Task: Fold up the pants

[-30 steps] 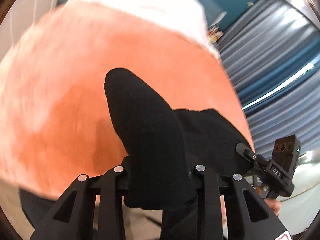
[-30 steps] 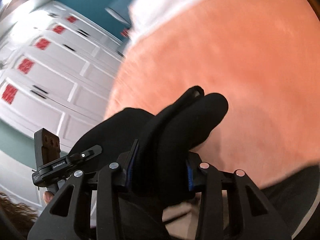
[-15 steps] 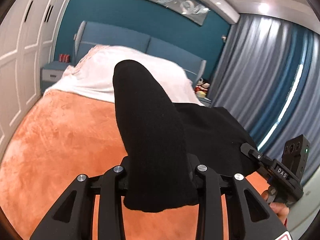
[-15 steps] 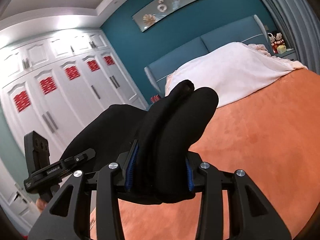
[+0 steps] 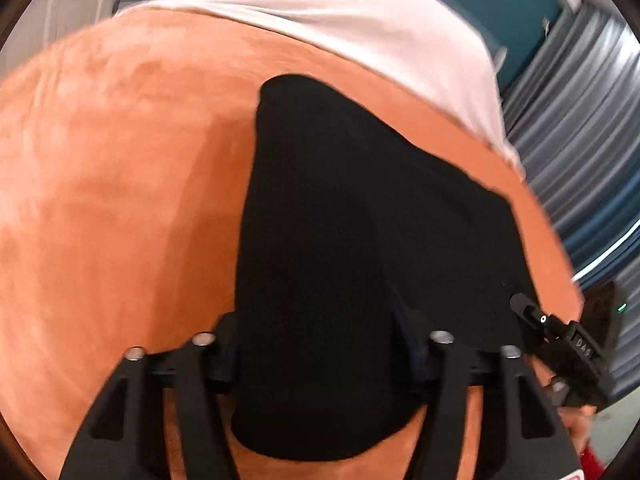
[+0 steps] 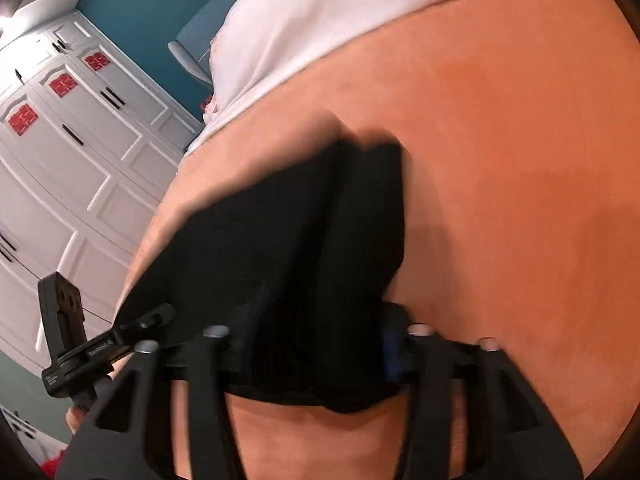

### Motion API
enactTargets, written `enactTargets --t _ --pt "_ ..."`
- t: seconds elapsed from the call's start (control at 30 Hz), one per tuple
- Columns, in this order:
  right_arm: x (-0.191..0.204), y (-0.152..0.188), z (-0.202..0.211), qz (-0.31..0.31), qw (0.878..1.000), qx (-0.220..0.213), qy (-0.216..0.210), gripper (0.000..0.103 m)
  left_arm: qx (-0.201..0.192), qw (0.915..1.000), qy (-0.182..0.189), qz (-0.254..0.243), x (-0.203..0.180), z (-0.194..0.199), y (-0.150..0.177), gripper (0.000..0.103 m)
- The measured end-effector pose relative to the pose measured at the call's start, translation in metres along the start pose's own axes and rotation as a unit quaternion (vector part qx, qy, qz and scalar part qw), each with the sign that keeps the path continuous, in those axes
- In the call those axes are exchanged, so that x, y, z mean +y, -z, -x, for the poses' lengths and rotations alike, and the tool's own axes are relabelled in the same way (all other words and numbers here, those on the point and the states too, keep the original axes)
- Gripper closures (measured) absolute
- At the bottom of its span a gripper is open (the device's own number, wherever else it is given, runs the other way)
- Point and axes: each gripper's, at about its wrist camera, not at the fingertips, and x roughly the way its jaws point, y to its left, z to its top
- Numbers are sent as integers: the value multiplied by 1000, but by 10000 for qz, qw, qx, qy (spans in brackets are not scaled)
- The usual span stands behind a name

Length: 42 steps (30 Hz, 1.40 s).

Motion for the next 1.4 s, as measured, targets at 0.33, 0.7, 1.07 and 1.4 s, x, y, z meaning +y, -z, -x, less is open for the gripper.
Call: enactTargets --t 0.33,0.7,1.07,1.4 --pt "49 -53 86 -111 9958 -910 -69 68 -1144 9818 -977 -1162 -88 116 -45 43" --pt "34 -68 -80 301 9971 125 692 98 -196 9585 -2396 -1530 -81 -66 -64 19" --pt "22 -56 -83 388 9973 -74 621 103 -460 9409 -2741 -1936 -103 -55 -50 19" --pt "118 -21 52 1208 9762 -40 1801 95 -122 9502 -2551 -1785 -140 64 14 19"
